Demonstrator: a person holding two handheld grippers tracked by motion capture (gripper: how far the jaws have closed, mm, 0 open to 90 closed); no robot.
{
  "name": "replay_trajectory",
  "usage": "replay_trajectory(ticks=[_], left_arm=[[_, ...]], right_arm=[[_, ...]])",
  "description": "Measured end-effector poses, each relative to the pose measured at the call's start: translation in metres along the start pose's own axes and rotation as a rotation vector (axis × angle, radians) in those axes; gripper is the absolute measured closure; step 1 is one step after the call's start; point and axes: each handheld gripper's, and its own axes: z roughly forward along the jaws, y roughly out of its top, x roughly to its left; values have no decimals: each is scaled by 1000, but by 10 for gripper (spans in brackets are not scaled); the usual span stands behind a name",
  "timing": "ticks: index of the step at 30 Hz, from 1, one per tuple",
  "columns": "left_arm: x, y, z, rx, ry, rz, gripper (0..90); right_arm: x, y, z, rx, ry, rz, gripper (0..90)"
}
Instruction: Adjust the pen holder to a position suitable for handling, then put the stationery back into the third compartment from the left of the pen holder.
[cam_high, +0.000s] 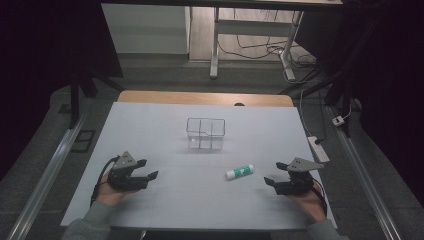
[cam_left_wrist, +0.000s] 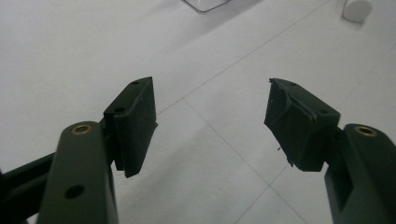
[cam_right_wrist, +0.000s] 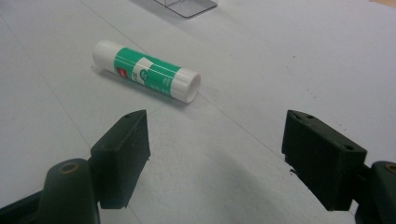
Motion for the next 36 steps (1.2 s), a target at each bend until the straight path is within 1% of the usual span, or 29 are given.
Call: replay_trajectory(ticks=[2,5,10,14,18,22,24,27,29,33,36], left_arm=[[0,0,-2,-5,-5,-6,330],[0,0,-3,-12,-6,-4,330],[0,1,-1,-4,-7,3,326],[-1,0,0,3,-3,6,320],[-3,1,0,2,0,14,318],[-3,1,0,2,2,14,317],[-2,1,0,3,4,8,315],[-1,1,-1,-1,4,3,315],[-1,1,-1,-1,4,3,315],[-2,1,0,3,-5,9,314],[-3,1,1,6,-7,13,314]], right_arm=[[0,0,-1,3,2,-2,232],[1,0,-1,-7,1,2,238],[2,1,-3,10,1,-10,253],[4,6,-4,5,-4,-25,264],[6,10,-4,5,3,-34,265],[7,18,-3,30,31,-59,271],[6,22,-1,44,56,-60,273],[7,27,3,72,74,-75,275],[7,30,6,76,93,-82,277],[9,42,8,82,99,-111,279],[10,50,10,81,123,-115,282]])
